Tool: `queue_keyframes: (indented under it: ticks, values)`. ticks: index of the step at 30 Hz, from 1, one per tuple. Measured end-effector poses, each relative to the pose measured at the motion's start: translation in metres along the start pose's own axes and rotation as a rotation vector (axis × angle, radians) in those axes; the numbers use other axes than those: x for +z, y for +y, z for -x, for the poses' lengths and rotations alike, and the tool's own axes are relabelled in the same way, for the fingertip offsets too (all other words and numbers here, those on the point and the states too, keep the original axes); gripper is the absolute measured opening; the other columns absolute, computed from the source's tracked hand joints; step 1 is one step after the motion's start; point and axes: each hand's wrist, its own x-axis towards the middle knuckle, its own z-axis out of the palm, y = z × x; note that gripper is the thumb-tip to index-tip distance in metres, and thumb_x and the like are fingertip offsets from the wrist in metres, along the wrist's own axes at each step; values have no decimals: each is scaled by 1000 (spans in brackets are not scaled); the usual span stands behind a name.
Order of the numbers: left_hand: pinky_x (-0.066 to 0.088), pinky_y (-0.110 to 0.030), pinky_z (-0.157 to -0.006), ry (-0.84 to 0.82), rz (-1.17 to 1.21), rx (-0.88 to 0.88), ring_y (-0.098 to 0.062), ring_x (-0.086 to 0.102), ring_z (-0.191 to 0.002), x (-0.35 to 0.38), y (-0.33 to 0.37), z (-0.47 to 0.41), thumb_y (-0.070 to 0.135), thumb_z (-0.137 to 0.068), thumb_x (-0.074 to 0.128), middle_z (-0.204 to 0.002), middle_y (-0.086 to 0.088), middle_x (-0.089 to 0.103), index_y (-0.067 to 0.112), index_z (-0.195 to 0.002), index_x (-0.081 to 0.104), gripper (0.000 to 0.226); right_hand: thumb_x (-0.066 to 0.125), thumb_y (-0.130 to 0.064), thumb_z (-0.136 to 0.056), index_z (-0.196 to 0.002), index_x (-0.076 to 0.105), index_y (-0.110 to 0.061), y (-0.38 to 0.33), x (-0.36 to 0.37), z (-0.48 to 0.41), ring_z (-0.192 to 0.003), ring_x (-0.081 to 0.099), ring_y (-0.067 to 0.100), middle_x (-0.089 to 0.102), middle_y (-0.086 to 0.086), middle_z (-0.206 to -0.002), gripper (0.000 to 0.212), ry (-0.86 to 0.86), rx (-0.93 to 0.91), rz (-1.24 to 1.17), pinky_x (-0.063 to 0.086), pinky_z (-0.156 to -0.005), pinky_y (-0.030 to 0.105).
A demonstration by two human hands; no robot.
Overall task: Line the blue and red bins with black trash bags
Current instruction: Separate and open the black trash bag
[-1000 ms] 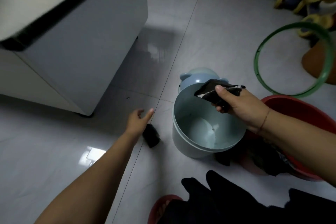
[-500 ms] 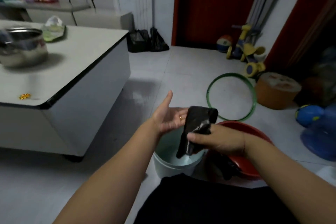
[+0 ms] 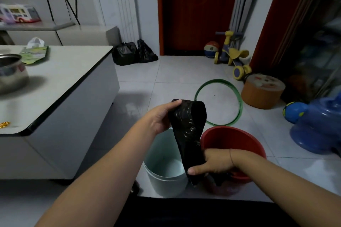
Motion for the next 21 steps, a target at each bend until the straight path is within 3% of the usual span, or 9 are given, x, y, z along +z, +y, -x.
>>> queue_keyframes:
  ticks: [2,3,4,6,8,13,15,18,21]
  values:
    - [58,-26,-61,42,-8,44,-17,70,-63,-10,-6,-1,14,-86,64,-73,-7,73,8,-99,64,13,64,-42,-85,-77,67,-31,4,-4,2,-71,60,-2,64,-19,-65,14,-44,-9,69,45,-70,10]
    - [58,-26,-61,59,-4,72,-17,70,-64,-14,-9,-2,11,-86,64,-74,-7,73,8,-100,64,15,65,-40,-85,-78,67,-35,8,-6,2,-72,60,-6,66,-23,-68,9,-64,-21,68,43,-71,10]
    - [57,-26,-61,69,2,101,-17,70,-65,-18,-11,-3,9,-84,65,-75,-7,73,8,-100,64,16,67,-37,-84,-87,66,-37,11,-8,2,-81,61,-9,68,-25,-82,3,-66,-62,43,43,-76,11]
    - [57,-27,-65,65,-3,152,-18,71,-69,-25,-17,-3,5,-82,67,-79,-7,74,8,-99,65,17,70,-26,-82,-118,56,-25,22,-11,1,-109,58,-1,63,-12,-119,38,-33,-150,-125,44,-91,17]
    - [57,-28,-69,48,-36,177,-20,71,-75,-28,-25,0,6,-80,69,-85,-9,73,6,-103,65,24,69,-19,-83,-129,48,-18,33,-13,-1,-122,54,8,57,-2,-133,51,2,-188,-441,44,-98,22]
    - [56,-32,-77,6,-122,195,-24,69,-87,-29,-46,12,4,-81,68,-94,-11,72,7,-108,63,28,53,-53,-76,-109,59,-8,31,-13,-17,-102,56,22,61,10,-106,55,225,-111,-1035,42,-97,34]
    - [56,-32,-76,-24,-173,188,-23,69,-89,-30,-55,20,4,-80,69,-95,-10,73,8,-109,63,30,47,-59,-81,-118,54,-1,26,-13,-24,-104,55,30,59,17,-109,69,255,-86,-1203,43,-99,39]
    - [55,-29,-76,-78,-276,163,-23,69,-91,-34,-70,33,3,-79,70,-96,-9,73,9,-109,66,32,43,-56,-90,-133,49,0,22,-9,-34,-128,47,33,52,20,-136,70,381,-3,-1346,34,-111,44]
    - [52,-35,-89,-140,-389,91,-26,68,-100,-39,-81,46,9,-77,74,-104,-12,72,14,-107,68,31,49,-35,-95,-126,55,-1,16,0,-40,-110,61,28,63,17,-118,46,515,47,-1364,49,-95,38]
